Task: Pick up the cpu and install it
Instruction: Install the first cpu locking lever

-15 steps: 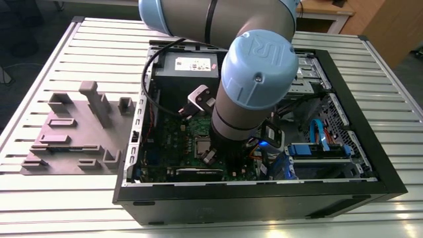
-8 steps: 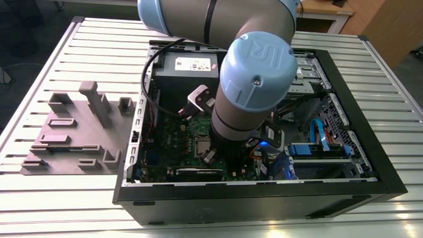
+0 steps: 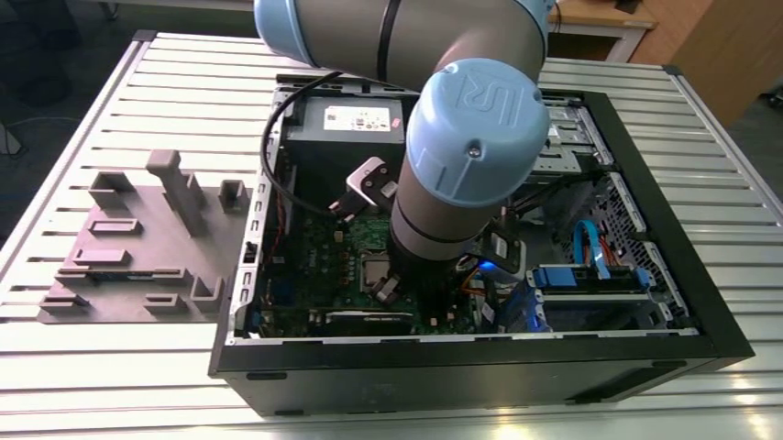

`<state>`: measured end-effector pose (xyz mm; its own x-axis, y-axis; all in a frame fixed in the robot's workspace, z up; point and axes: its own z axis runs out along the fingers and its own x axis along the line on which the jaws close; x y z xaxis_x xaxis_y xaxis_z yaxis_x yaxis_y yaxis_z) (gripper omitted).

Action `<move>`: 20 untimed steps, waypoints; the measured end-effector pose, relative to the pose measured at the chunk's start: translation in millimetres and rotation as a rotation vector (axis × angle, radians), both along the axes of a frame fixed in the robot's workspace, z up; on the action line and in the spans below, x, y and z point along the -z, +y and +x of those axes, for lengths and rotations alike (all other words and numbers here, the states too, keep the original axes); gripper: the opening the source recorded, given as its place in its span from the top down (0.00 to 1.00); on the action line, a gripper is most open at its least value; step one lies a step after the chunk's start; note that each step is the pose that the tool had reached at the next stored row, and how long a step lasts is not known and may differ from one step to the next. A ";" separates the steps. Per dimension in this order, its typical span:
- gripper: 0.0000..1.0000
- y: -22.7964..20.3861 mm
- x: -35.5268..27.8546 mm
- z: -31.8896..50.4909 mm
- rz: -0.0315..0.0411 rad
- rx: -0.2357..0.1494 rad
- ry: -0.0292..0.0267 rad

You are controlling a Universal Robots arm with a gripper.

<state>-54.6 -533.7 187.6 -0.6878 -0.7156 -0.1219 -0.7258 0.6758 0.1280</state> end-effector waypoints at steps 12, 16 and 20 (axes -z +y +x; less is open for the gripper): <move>0.90 3.1 0.4 -1.3 0.0001 0.000 -0.0003; 0.90 3.4 0.3 -1.6 0.0000 0.000 -0.0003; 0.90 3.7 0.3 -1.9 0.0001 0.000 -0.0004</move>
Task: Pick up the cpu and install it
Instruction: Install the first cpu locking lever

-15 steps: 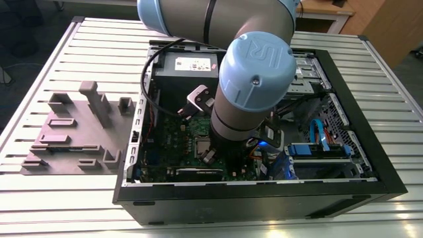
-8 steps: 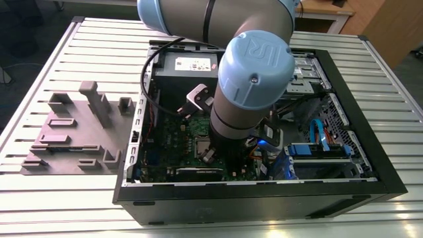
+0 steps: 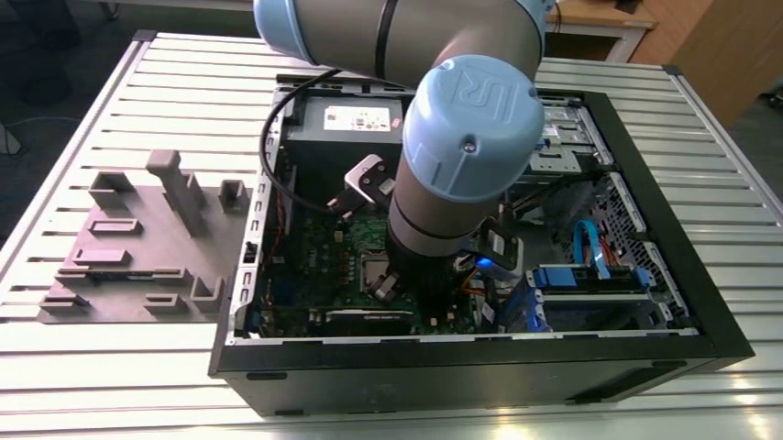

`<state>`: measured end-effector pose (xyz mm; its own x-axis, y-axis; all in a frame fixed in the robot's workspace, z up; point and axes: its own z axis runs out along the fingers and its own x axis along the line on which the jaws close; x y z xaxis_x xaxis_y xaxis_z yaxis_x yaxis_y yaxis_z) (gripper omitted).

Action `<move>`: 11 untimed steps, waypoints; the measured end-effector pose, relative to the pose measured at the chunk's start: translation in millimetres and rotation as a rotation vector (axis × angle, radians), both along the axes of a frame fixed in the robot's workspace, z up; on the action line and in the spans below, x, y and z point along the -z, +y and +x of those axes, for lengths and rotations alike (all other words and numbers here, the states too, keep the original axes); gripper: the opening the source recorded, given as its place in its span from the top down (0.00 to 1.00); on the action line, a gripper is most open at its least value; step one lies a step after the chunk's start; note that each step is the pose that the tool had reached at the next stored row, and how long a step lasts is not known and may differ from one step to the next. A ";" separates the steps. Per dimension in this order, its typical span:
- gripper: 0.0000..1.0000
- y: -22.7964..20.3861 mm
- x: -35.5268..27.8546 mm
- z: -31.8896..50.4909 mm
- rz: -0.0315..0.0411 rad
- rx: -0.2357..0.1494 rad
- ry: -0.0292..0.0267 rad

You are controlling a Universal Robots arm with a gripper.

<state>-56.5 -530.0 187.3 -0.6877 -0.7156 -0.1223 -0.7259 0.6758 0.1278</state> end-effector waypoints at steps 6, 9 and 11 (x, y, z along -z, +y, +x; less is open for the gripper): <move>0.90 0.3 -1.2 0.0 0.0002 0.000 -0.0001; 0.90 0.4 -2.0 -0.1 0.0002 0.000 -0.0001; 0.90 0.4 -2.2 -0.1 0.0002 0.000 -0.0001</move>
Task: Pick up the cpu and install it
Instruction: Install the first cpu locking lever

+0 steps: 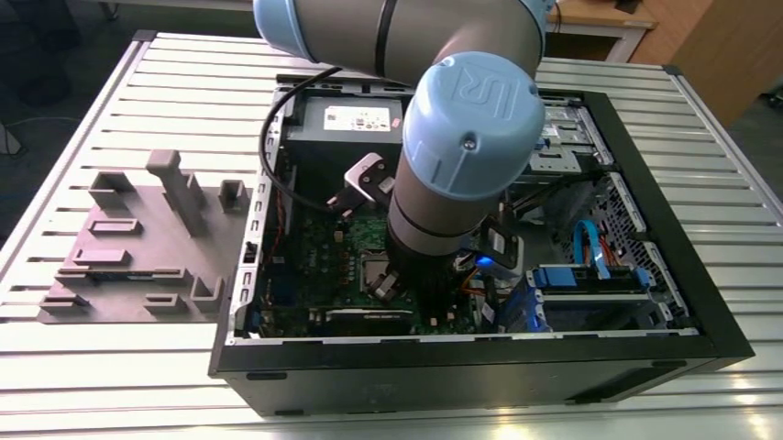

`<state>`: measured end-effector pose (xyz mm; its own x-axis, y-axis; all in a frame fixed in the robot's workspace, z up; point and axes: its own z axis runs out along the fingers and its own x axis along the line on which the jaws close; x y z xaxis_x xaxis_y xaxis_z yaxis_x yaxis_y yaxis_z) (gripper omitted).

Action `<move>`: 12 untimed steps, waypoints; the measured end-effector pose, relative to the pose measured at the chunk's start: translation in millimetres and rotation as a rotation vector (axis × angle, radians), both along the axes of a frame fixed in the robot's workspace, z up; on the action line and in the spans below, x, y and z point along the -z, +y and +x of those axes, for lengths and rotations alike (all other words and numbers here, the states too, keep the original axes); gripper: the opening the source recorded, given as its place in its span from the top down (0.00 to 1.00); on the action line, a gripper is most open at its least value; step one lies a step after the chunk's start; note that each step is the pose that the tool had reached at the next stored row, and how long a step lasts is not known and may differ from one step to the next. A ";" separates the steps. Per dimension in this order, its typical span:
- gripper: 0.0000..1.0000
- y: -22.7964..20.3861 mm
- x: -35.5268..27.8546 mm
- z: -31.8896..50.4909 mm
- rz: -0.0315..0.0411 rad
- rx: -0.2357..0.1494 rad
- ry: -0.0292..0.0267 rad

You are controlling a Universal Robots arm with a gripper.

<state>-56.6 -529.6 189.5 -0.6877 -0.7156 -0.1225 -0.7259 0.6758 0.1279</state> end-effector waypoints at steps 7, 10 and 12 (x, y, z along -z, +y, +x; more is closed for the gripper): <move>0.90 -0.1 -0.1 -0.3 0.0032 0.000 -0.0030; 0.90 -0.4 1.1 -0.8 0.0089 0.000 -0.0091; 0.90 -0.8 1.7 -1.3 0.0130 0.000 -0.0129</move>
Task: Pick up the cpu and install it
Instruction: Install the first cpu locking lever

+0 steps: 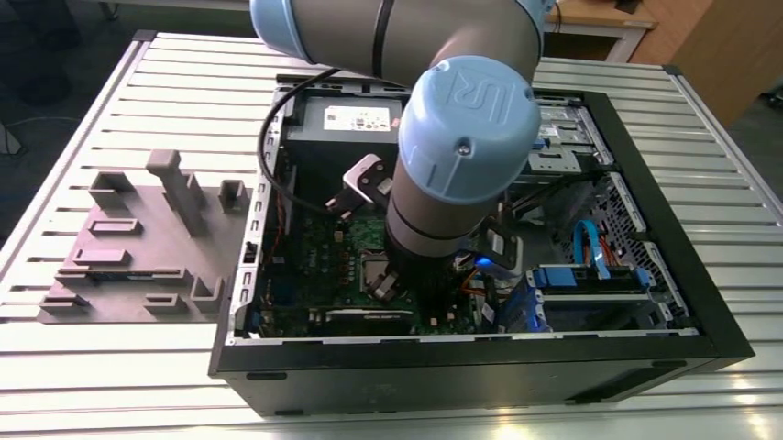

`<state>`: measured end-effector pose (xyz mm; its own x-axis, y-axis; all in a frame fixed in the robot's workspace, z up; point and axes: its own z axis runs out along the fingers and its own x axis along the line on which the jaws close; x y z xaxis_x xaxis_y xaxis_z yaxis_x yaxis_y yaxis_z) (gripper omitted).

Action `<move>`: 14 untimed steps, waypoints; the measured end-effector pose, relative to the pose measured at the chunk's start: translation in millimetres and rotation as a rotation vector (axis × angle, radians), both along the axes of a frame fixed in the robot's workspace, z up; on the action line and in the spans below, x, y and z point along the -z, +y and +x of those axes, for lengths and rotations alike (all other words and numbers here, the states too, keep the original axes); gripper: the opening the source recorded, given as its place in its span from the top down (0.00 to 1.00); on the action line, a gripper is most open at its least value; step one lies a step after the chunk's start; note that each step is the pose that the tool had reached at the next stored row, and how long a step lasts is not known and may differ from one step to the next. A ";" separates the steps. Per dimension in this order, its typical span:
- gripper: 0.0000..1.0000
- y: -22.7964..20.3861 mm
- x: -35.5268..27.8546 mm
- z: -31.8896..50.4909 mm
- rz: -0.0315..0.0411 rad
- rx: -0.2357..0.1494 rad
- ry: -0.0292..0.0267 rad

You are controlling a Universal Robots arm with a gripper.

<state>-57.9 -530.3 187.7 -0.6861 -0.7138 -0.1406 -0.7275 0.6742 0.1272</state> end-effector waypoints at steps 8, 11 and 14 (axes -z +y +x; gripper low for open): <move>0.90 -0.3 0.8 -2.3 0.0234 0.000 -0.0116; 0.90 -0.4 -0.3 -2.4 0.0237 0.000 -0.0117; 0.90 -0.3 -3.3 -2.4 0.0237 0.000 -0.0119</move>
<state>-60.3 -530.7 191.0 -0.6843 -0.7102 -0.1656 -0.7291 0.6711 0.1345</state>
